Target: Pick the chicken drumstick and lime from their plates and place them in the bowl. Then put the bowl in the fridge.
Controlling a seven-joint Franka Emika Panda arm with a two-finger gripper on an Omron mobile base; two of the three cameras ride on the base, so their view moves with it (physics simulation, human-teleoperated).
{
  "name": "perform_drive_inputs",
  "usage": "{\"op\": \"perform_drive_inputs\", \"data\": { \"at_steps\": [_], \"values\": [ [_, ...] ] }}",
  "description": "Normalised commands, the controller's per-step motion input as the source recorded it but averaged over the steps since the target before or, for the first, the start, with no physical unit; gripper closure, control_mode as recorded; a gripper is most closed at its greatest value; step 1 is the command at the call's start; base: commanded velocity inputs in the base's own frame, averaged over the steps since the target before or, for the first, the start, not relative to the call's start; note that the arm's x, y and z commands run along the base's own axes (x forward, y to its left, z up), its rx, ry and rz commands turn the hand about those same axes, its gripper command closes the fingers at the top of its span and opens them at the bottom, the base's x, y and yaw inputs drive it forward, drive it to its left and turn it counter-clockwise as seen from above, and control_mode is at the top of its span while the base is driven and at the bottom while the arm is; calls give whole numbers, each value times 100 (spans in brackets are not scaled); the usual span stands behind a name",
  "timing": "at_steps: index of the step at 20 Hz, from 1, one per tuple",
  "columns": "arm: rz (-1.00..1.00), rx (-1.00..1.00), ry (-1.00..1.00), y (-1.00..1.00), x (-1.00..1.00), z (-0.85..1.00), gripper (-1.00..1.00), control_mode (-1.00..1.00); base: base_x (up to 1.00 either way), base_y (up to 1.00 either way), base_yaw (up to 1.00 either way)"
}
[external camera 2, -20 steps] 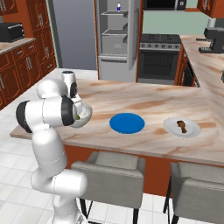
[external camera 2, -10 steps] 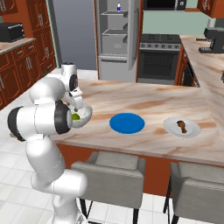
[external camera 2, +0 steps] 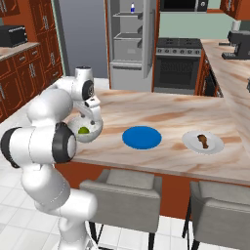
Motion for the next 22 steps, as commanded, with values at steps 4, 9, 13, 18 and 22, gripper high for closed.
{"op": "perform_drive_inputs", "data": {
  "at_steps": [4,9,13,18,22],
  "values": [
    [25,-10,-10,-58,-41,7,-100,-100,0,0,0],
    [35,-12,-14,-59,-41,2,-100,-100,0,0,0],
    [40,-12,-7,-59,-35,0,-100,-100,0,0,0],
    [34,-7,-6,-63,-32,4,-100,-100,0,0,0],
    [28,-1,-5,-66,-25,8,-100,-100,0,0,0]
  ]
}}
